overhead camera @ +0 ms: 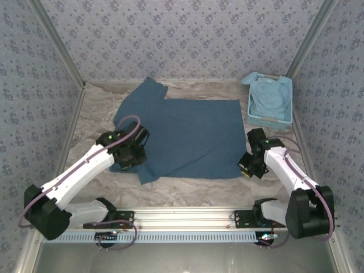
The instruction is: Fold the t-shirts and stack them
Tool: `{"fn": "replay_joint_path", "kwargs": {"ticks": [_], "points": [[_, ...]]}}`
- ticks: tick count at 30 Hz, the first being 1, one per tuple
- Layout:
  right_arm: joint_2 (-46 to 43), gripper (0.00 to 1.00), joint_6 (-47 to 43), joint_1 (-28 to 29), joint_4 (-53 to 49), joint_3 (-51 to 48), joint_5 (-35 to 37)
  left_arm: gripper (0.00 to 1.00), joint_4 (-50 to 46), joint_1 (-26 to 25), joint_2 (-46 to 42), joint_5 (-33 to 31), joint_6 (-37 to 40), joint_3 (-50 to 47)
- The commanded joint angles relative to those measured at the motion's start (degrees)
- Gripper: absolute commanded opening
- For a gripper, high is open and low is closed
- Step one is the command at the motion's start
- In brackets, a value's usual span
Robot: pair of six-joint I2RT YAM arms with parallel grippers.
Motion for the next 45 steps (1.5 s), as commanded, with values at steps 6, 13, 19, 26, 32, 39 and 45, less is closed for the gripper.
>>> {"fn": "replay_joint_path", "kwargs": {"ticks": [6, 13, 19, 26, 32, 39, 45], "points": [[8.0, 0.00, -5.5, -3.6, 0.7, 10.9, -1.7, 0.00, 3.6, 9.2, 9.2, 2.0, 13.9, 12.1], [13.7, 0.00, -6.7, -5.1, 2.3, 15.8, -2.1, 0.00, 4.5, 12.6, 13.9, 2.8, 18.2, 17.6], [18.3, 0.00, -7.6, -5.6, 3.1, 19.6, -1.3, 0.00, 5.2, 15.0, 16.0, 2.2, 19.8, 19.8], [22.9, 0.00, -7.6, -5.9, 4.1, 22.9, 0.4, 0.00, 6.7, 17.2, 18.6, 1.7, 21.3, 22.7], [26.1, 0.00, -7.6, -5.8, 5.0, 24.9, 0.5, 0.00, 6.8, 18.2, 21.4, 1.6, 23.2, 24.6], [28.2, 0.00, -7.6, -5.7, 5.7, 27.6, 1.0, 0.00, 7.6, 19.9, 23.1, 1.5, 24.3, 25.0], [29.9, 0.00, -7.6, -5.7, 5.9, 29.0, 1.2, 0.00, 7.7, 20.4, 25.2, 1.0, 25.0, 26.2]]}}
